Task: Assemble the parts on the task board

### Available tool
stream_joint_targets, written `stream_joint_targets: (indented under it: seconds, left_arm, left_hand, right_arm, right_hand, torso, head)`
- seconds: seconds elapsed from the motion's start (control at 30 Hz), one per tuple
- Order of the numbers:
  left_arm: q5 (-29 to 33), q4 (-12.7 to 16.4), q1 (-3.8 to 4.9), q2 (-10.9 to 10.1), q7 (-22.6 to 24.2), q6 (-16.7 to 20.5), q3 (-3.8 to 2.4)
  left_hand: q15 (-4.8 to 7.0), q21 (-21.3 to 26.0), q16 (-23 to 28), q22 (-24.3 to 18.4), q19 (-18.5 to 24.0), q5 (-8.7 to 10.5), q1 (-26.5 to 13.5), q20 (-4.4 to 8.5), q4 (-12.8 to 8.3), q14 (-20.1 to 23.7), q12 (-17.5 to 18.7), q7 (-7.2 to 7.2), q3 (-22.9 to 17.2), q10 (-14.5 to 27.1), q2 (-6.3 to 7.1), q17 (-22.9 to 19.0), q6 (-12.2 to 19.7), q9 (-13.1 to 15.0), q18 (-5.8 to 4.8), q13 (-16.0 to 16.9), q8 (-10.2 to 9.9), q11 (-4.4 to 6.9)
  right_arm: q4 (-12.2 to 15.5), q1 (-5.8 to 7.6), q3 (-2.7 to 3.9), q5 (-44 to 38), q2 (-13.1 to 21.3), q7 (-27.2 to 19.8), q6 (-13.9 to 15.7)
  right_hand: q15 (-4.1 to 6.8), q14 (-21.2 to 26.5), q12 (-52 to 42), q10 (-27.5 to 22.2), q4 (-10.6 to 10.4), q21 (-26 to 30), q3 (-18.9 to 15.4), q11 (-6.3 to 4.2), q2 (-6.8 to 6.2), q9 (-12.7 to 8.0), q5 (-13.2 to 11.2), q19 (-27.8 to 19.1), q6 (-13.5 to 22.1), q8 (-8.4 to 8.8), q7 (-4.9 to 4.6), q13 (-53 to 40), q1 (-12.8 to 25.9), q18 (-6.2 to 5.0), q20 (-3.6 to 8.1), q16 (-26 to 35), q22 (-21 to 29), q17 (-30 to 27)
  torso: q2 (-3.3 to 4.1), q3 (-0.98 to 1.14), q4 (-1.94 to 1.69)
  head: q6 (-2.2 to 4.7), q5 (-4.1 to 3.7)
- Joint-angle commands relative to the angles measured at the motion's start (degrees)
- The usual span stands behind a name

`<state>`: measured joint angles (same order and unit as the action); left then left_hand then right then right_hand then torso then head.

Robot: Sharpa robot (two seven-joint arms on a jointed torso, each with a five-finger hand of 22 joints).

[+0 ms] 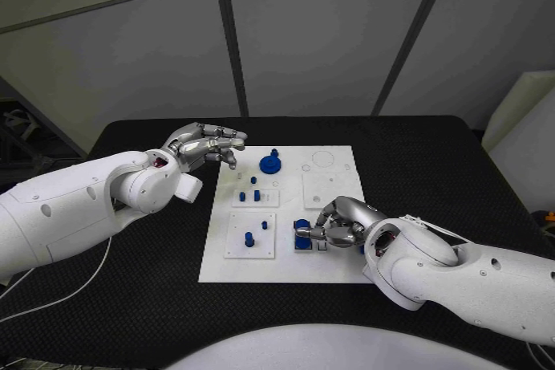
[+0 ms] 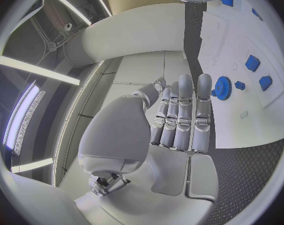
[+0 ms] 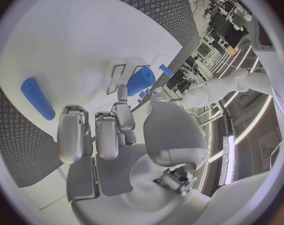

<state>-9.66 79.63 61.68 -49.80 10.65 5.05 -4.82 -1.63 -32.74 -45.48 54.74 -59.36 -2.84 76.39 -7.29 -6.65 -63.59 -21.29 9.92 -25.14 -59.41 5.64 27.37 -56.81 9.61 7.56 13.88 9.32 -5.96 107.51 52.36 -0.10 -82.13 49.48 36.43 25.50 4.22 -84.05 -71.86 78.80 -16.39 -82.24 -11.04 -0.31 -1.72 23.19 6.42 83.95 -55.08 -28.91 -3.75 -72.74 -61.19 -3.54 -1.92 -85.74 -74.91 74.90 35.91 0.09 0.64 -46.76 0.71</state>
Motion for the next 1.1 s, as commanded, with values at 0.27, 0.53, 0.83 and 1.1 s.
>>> stream_joint_targets:
  seconds: [0.27, 0.53, 0.83, 1.1]
  left_arm:
    - [0.2, 0.0, 0.08, 0.1, 0.4, -0.7, -0.03]
    - [0.2, -0.1, 0.07, 0.2, 0.3, -0.7, -0.03]
    - [0.2, -0.1, 0.07, 0.1, 0.3, -0.7, -0.03]
    - [0.2, 0.0, 0.06, -0.1, 0.3, -0.6, -0.03]
  left_hand:
    - [-0.20, 0.3, 0.3, -0.1, 0.0, -0.04, -0.4, -0.20, 0.1, 0.3, -0.2, 0.07, 0.3, 0.4, -0.33, -0.1, 0.3, -0.1, 2.86, 0.1, 0.1, -0.06]
    - [-0.20, 0.3, 0.3, -0.1, 0.0, -0.04, -0.4, -0.20, 0.1, 0.3, -0.2, 0.07, 0.3, 0.4, -0.33, -0.1, 0.3, -0.1, 2.86, 0.1, 0.1, -0.06]
    - [-0.22, 0.4, 0.2, -0.2, -0.1, -0.04, -0.4, -0.22, 0.0, 0.4, -0.4, 0.11, 0.3, 0.6, -0.36, -0.2, 0.5, -0.1, 2.87, 0.1, 0.2, -0.09]
    - [-0.22, 0.4, 0.2, -0.2, -0.1, -0.04, -0.4, -0.22, 0.0, 0.4, -0.4, 0.11, 0.3, 0.6, -0.36, -0.2, 0.5, -0.1, 2.87, 0.1, 0.2, -0.09]
  right_arm:
    - [0.9, 0.09, 0.02, -2.1, 0.5, -3.2, 0.0]
    - [0.4, 0.08, 0.02, -4.5, 0.0, -2.1, -0.4]
    - [0.1, 0.08, 0.03, -5.3, 0.0, -2.0, -0.1]
    - [2.2, 0.09, 0.02, -2.2, 3.4, -7.0, 4.1]
  right_hand:
    - [0.42, -4.7, -0.9, 1.0, 3.2, -0.5, 1.1, -0.58, 0.20, 1.1, 2.0, 1.8, -0.2, -1.14, 0.46, -1.4, -10.7, 1.12, 0.35, -0.4, -5.0, 9.4]
    - [0.56, -4.7, -1.3, 1.4, 5.6, -0.7, 1.9, -0.76, 1.45, 1.6, 1.1, 2.0, -0.4, -1.72, 0.64, -2.0, -15.3, 1.21, 0.48, -0.5, -5.4, 9.6]
    - [0.62, -4.8, -1.7, 1.6, 5.9, -0.8, 2.2, -0.86, 1.91, 1.8, 0.7, 2.0, -0.5, -1.88, 0.76, -2.4, -16.1, 1.24, 0.53, -0.6, -5.5, 9.7]
    - [0.49, -4.7, -1.2, 1.4, 4.8, -0.7, 1.5, -0.61, 2.13, 1.5, 4.1, 1.9, 0.4, -1.18, 0.40, -2.2, -14.8, 1.20, 0.48, -0.5, -5.3, 9.6]
  torso:
    - [0.01, 0.01, 0.02]
    - [0.04, -0.03, -0.06]
    - [0.04, -0.01, 0.04]
    - [-0.01, 0.02, 0.07]
  head:
    - [-0.01, -0.08]
    - [0.00, -0.19]
    - [-0.02, -0.13]
    - [0.04, -0.35]
